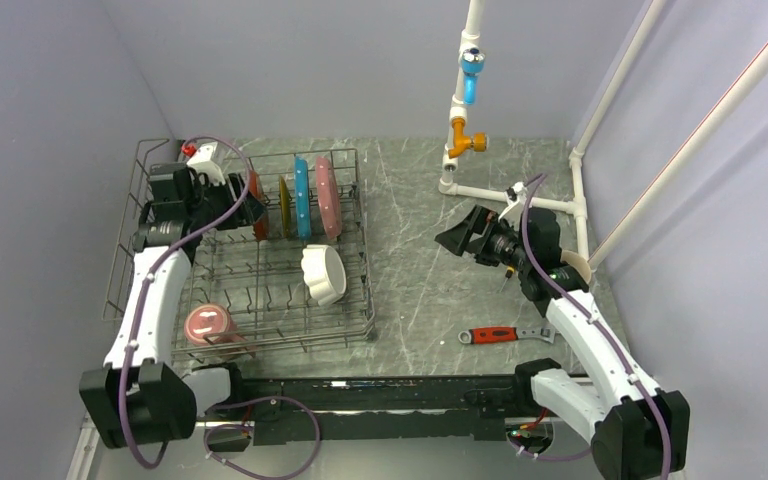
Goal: Load the mixed dishes into the dish rack
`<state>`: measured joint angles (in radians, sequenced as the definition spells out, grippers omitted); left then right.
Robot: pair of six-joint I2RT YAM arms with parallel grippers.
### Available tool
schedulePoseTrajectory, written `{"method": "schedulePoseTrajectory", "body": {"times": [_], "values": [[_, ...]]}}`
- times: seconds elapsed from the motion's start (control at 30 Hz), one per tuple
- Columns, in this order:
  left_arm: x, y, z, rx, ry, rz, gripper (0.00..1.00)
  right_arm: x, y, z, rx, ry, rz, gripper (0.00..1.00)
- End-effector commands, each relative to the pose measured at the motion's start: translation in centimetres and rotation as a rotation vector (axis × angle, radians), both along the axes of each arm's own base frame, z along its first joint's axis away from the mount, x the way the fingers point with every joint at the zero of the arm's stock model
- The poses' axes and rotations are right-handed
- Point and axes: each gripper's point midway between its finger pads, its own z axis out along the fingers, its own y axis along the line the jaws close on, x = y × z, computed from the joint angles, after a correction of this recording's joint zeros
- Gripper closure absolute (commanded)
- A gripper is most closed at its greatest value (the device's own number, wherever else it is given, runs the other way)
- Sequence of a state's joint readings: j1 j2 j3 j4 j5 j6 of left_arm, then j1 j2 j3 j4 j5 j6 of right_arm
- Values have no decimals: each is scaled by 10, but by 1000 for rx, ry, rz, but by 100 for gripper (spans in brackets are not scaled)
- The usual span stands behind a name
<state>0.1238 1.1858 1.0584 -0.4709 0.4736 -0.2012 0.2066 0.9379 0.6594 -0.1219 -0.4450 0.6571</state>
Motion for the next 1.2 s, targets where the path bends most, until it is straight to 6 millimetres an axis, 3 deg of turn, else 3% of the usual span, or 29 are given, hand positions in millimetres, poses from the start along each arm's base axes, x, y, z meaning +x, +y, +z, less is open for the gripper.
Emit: {"method": "schedulePoseTrajectory", "body": {"times": [0.0,0.1,0.17,0.23,0.33,0.4,0.47,0.57,0.83,1.03,1.17], "values": [[-4,-1,36,69,-170,-6,40,10,-15,10,-122,-18,-40,1],[-12,-7,51,87,-242,-21,38,16,-30,8,-222,21,-89,0],[-18,-12,62,95,-291,-36,36,23,-51,4,-317,73,-188,0],[-23,-17,69,98,-324,-52,33,28,-96,0,-427,148,-442,0],[-27,-21,75,103,-351,-69,30,14,-163,-10,-579,248,-824,0],[-30,-24,77,108,-360,-77,28,1,-195,-13,-665,288,-1019,0],[-31,-27,78,113,-365,-84,28,-9,-215,-14,-751,321,-1132,0],[-32,-27,78,118,-366,-83,27,-16,-226,-24,-830,389,-1206,0],[-35,-38,78,120,-368,-117,27,-9,-230,-57,-919,491,-1159,2],[-35,-40,77,114,-363,-127,27,3,-225,-84,-834,516,-1040,18],[-35,-42,76,109,-360,-135,28,6,-226,-93,-847,517,-1026,18]]}}
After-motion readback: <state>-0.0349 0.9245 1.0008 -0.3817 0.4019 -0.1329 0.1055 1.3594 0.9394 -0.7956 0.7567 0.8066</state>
